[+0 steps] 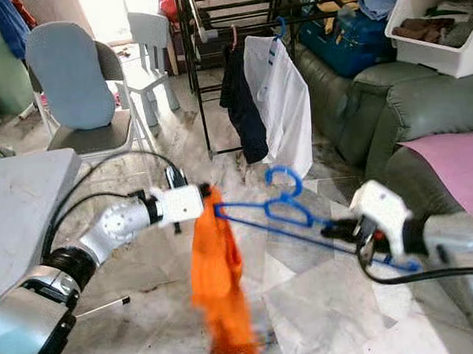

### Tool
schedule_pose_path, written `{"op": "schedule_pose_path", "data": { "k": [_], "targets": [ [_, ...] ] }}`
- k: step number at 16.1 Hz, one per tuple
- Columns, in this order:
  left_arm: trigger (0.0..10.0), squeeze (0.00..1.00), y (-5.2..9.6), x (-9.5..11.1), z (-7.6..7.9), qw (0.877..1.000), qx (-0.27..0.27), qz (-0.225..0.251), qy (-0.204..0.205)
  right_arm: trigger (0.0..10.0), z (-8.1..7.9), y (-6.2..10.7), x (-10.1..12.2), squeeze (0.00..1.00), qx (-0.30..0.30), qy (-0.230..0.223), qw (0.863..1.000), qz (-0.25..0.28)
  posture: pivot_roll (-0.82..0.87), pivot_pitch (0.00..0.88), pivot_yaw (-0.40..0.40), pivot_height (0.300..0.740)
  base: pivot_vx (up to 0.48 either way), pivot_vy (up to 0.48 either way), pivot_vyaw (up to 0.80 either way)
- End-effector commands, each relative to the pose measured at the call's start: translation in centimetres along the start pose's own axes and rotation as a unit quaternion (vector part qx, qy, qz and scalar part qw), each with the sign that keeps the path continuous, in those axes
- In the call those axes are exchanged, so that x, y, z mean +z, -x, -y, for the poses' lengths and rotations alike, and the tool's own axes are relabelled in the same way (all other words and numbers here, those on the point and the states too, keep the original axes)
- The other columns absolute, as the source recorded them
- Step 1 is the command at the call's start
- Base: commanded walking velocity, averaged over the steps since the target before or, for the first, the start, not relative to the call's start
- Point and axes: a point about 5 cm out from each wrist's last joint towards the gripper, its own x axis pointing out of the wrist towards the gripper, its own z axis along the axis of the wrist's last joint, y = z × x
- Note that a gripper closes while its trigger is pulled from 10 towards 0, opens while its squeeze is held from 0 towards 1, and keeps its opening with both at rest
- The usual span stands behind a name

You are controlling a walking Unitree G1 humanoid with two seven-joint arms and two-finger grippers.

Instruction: Hang hanger

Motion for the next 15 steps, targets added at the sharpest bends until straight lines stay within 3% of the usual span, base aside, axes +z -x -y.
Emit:
{"op": "schedule_pose_path", "data": {
  "k": [1,3,4,10,13,15],
  "targets": [
    [10.0,0.00,0.1,-0.3,-0.2,1.000,-0.001,-0.012,0.001,10.0,0.4,0.4,1.0,0.00,-0.002,0.016,1.000,0.010,-0.22,0.000,0.074,0.740,0.000,0.000,0.00],
    [10.0,0.00,0.5,-1.7,1.2,0.995,0.019,-0.035,0.095,10.0,-0.4,-0.2,0.1,0.00,-0.015,0.023,1.000,-0.014,-0.22,0.000,0.080,0.740,0.000,0.000,0.00],
    [10.0,0.00,0.6,-1.7,1.1,0.994,0.028,-0.030,0.102,10.0,-0.9,-0.4,-0.1,0.00,-0.005,0.014,1.000,-0.013,-0.22,0.000,0.079,0.740,0.000,0.000,0.00],
    [10.0,0.00,0.9,-1.6,0.2,0.996,0.029,-0.025,0.076,10.0,-0.8,-0.2,-0.7,0.00,0.000,0.020,0.999,-0.038,-0.21,0.000,0.073,0.740,0.000,0.000,0.00],
    [10.0,0.00,1.7,-2.8,-1.7,0.991,0.088,-0.084,0.051,10.0,-1.0,-0.2,-1.5,0.00,0.002,0.028,0.998,-0.062,-0.21,0.000,0.078,0.740,0.000,0.000,0.00],
    [10.0,0.00,1.8,-2.9,-2.3,0.988,0.109,-0.089,0.071,10.0,-1.2,-0.4,-1.7,0.00,0.008,0.028,0.997,-0.070,-0.21,0.000,0.077,0.740,0.000,0.000,0.00]
  ]
}}
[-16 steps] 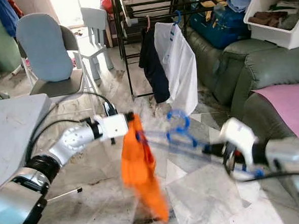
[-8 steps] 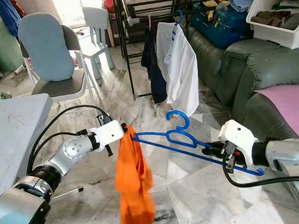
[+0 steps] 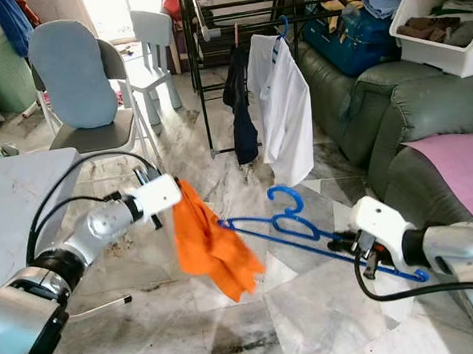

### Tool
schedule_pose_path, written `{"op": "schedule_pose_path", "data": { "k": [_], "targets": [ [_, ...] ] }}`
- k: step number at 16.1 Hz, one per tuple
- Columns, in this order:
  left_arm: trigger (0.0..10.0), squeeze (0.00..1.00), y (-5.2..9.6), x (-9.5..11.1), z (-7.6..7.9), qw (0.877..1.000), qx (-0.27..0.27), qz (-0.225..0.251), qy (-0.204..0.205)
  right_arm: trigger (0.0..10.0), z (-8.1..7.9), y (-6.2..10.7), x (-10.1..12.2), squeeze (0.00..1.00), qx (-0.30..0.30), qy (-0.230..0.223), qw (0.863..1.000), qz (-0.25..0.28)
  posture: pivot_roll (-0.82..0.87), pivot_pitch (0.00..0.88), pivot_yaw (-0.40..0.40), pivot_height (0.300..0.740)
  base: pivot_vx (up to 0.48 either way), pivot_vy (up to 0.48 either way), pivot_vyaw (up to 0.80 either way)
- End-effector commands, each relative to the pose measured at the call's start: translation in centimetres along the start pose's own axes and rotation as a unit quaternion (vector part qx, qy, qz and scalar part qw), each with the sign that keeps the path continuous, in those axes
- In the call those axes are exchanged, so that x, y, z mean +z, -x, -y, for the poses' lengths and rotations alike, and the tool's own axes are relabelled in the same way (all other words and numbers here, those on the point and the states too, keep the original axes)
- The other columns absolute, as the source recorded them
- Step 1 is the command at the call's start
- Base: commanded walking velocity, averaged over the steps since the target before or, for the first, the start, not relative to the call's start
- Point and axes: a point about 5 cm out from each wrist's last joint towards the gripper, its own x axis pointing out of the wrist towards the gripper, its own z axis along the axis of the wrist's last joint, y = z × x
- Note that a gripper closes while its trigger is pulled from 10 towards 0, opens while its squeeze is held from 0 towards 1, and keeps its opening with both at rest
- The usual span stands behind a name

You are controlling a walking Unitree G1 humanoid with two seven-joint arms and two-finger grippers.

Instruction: Hang hanger

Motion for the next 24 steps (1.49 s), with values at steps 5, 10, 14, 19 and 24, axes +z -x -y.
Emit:
{"op": "schedule_pose_path", "data": {
  "k": [5,10,14,19,24],
  "targets": [
    [10.0,0.00,-0.3,1.3,-0.4,0.999,-0.008,0.039,0.002,10.0,0.8,-1.2,0.3,0.00,-0.035,0.020,0.999,0.008,-0.20,0.000,0.077,0.740,0.000,0.000,0.00],
    [10.0,0.00,-0.3,0.7,-1.3,0.998,0.032,0.005,0.047,10.0,0.4,-1.8,0.9,0.00,-0.016,0.009,0.999,0.034,-0.19,0.000,0.076,0.740,0.000,0.000,0.00],
    [10.0,0.00,-0.7,0.4,-1.6,0.986,0.064,-0.019,0.151,10.0,0.2,-0.8,1.6,0.00,0.006,0.003,0.999,0.045,-0.21,0.000,0.087,0.740,0.000,0.000,0.00],
    [10.0,0.00,-1.1,2.0,-1.6,0.989,0.023,0.027,0.143,10.0,0.3,-1.2,1.4,0.00,-0.014,0.003,0.999,0.042,-0.21,0.000,0.092,0.740,0.000,0.000,0.00],
    [10.0,0.00,-0.5,2.5,-1.6,0.994,-0.020,0.071,0.075,10.0,1.2,-1.3,1.0,0.00,-0.044,0.019,0.998,0.027,-0.20,0.000,0.084,0.740,0.000,0.000,0.00]
  ]
}}
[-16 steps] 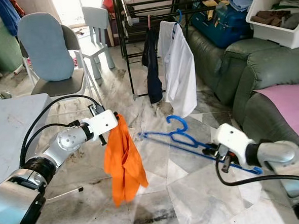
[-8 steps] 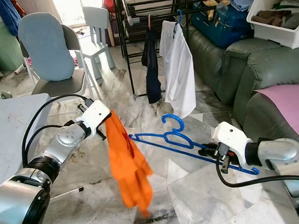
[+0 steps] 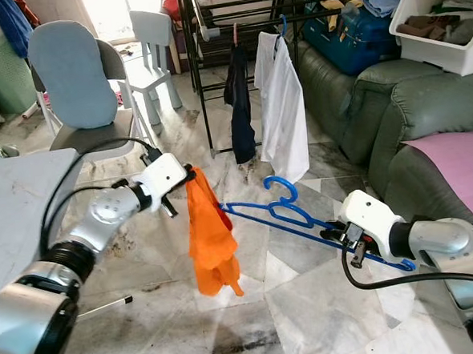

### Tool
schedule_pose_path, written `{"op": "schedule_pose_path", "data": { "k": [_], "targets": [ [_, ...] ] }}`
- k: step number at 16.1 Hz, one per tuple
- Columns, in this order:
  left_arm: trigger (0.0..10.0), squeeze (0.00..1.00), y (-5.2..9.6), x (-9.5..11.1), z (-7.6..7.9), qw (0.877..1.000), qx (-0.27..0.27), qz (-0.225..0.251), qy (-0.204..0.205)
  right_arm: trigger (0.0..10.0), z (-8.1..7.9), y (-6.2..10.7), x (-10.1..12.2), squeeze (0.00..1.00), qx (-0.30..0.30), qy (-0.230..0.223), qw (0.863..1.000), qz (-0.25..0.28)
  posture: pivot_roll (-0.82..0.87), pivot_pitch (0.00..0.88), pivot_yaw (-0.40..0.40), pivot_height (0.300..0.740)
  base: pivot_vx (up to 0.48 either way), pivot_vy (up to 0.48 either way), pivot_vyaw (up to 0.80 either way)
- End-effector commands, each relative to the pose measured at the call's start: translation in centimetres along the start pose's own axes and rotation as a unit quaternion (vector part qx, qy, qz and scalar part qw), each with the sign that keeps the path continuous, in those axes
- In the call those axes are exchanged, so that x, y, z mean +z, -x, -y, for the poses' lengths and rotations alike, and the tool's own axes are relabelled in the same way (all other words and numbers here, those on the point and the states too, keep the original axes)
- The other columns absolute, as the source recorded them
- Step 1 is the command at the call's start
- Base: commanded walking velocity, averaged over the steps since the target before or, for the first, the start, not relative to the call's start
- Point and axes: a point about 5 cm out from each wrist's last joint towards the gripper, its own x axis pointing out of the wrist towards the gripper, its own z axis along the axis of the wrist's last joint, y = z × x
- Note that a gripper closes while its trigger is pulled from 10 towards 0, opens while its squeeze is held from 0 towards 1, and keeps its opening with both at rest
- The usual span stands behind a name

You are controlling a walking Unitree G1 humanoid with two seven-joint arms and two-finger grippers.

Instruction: Hang hanger

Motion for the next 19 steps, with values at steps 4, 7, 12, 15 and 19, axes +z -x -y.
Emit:
{"op": "schedule_pose_path", "data": {
  "k": [4,7,12,15,19],
  "targets": [
    [10.0,0.00,0.6,0.5,-0.6,0.999,-0.012,0.029,-0.022,10.0,0.5,0.0,0.3,0.00,-0.010,0.017,1.000,0.002,-0.20,0.000,0.082,0.740,0.000,0.000,0.00],
    [10.0,0.00,0.4,1.7,-0.6,0.997,-0.021,0.065,-0.035,10.0,0.5,-0.3,0.2,0.00,-0.011,0.015,1.000,0.003,-0.20,0.000,0.078,0.740,0.000,0.000,0.00],
    [10.0,0.00,0.5,4.9,0.0,0.981,-0.051,0.172,-0.068,10.0,0.5,-0.9,-0.2,0.00,-0.016,0.002,1.000,0.007,-0.19,0.000,0.076,0.740,0.000,0.000,0.00],
    [10.0,0.00,0.7,7.4,0.5,0.964,-0.060,0.245,-0.080,10.0,0.1,-1.6,-0.8,0.00,-0.014,-0.024,1.000,0.013,-0.19,0.000,0.073,0.740,0.000,0.000,0.00],
    [10.0,0.00,1.4,10.6,3.3,0.936,-0.109,0.327,-0.068,10.0,2.2,-3.1,-1.4,0.00,-0.149,-0.114,0.982,0.037,-0.18,0.000,0.068,0.740,0.000,0.000,0.00]
  ]
}}
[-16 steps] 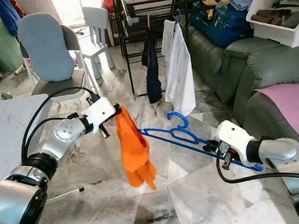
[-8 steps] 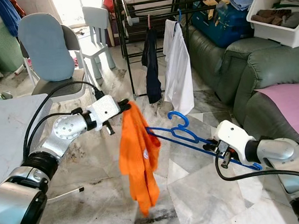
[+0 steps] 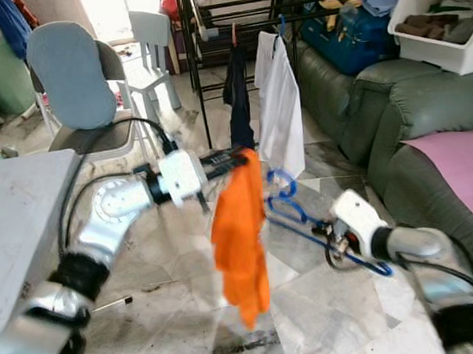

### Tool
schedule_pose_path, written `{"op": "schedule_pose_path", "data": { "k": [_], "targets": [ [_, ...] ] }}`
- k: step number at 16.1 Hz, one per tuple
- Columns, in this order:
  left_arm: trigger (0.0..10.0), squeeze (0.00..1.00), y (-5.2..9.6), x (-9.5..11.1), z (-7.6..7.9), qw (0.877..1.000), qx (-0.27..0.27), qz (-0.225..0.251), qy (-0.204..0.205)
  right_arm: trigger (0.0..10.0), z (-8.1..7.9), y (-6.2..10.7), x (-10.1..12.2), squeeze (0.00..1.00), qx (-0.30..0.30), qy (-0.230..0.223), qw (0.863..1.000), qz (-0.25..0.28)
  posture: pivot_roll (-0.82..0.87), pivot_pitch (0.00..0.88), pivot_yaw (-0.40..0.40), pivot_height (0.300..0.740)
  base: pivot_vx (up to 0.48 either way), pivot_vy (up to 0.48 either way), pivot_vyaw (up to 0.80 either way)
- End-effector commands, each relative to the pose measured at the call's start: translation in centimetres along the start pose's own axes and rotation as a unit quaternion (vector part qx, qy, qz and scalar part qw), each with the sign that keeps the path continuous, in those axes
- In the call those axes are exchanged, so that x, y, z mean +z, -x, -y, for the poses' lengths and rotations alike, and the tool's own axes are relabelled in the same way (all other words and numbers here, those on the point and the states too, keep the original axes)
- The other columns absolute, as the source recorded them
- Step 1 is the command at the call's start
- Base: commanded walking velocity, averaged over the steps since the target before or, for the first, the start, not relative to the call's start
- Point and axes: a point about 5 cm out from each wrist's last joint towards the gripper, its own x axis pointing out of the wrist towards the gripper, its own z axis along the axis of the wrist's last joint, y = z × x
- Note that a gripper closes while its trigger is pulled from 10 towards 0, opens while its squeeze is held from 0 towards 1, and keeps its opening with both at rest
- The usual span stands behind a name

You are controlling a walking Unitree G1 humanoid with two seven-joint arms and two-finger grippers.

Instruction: Hang hanger

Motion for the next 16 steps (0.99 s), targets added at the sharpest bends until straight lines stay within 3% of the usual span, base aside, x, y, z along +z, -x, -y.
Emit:
{"op": "schedule_pose_path", "data": {
  "k": [1,2,3,5,6,7,10,11,13,14,15,16],
  "targets": [
    [10.0,0.00,-0.3,0.7,0.6,1.000,-0.012,0.015,0.004,10.0,2.5,0.1,1.5,0.00,-0.111,-0.044,0.992,0.044,-0.17,0.000,0.068,0.740,0.000,0.000,0.00],
    [10.0,0.00,-0.1,0.2,1.1,1.000,-0.014,0.005,0.007,10.0,3.1,0.0,2.1,0.00,-0.139,-0.061,0.986,0.061,-0.17,0.000,0.069,0.740,0.000,0.000,0.00],
    [10.0,0.00,0.8,-1.0,2.2,0.999,-0.015,-0.021,0.024,10.0,4.3,-0.2,3.7,0.00,-0.199,-0.130,0.965,0.109,-0.18,0.000,0.071,0.740,0.000,0.000,0.00],
    [10.0,0.00,1.2,-1.4,2.7,0.998,-0.009,-0.036,0.041,10.0,5.0,-0.4,4.8,0.00,-0.228,-0.179,0.946,0.144,-0.18,0.000,0.072,0.740,0.000,0.000,0.00],
    [10.0,0.00,1.4,-2.0,3.1,0.996,0.016,-0.051,0.078,10.0,5.8,-0.7,6.2,0.00,-0.257,-0.259,0.911,0.192,-0.18,0.000,0.069,0.740,0.000,0.000,0.00],
    [10.0,0.00,1.4,-2.7,4.2,0.994,0.014,-0.066,0.088,10.0,6.5,-0.9,7.7,0.00,-0.277,-0.366,0.852,0.253,-0.18,0.000,0.069,0.740,0.000,0.000,0.00],
    [10.0,0.00,0.5,-3.8,6.4,0.990,0.005,-0.087,0.113,10.0,6.4,-2.1,10.6,0.00,-0.263,-0.508,0.747,0.338,-0.20,0.000,0.062,0.740,0.000,0.000,0.00],
    [10.0,0.00,0.2,-4.1,7.0,0.987,0.001,-0.095,0.126,10.0,5.9,-2.7,11.9,0.00,-0.249,-0.518,0.740,0.350,-0.20,0.000,0.061,0.740,0.000,0.000,0.00],
    [10.0,0.00,0.2,-5.0,8.5,0.984,-0.031,-0.125,0.125,10.0,4.3,-4.1,15.6,0.00,-0.187,-0.511,0.747,0.382,-0.21,0.000,0.055,0.740,0.000,0.000,0.00],
    [10.0,0.00,0.3,-5.5,8.8,0.981,-0.031,-0.137,0.135,10.0,3.2,-4.4,17.6,0.00,-0.147,-0.480,0.766,0.402,-0.21,0.000,0.054,0.740,0.000,0.000,0.00],
    [10.0,0.00,0.3,-5.7,9.1,0.979,-0.033,-0.144,0.143,10.0,2.0,-4.5,19.2,0.00,-0.103,-0.430,0.794,0.418,-0.21,0.000,0.051,0.740,0.000,0.000,0.00],
    [10.0,0.00,0.2,-5.8,9.6,0.976,-0.038,-0.147,0.154,10.0,0.7,-4.6,20.0,0.00,-0.092,-0.344,0.836,0.417,-0.21,0.000,0.048,0.740,0.000,0.000,0.00]
  ]
}}
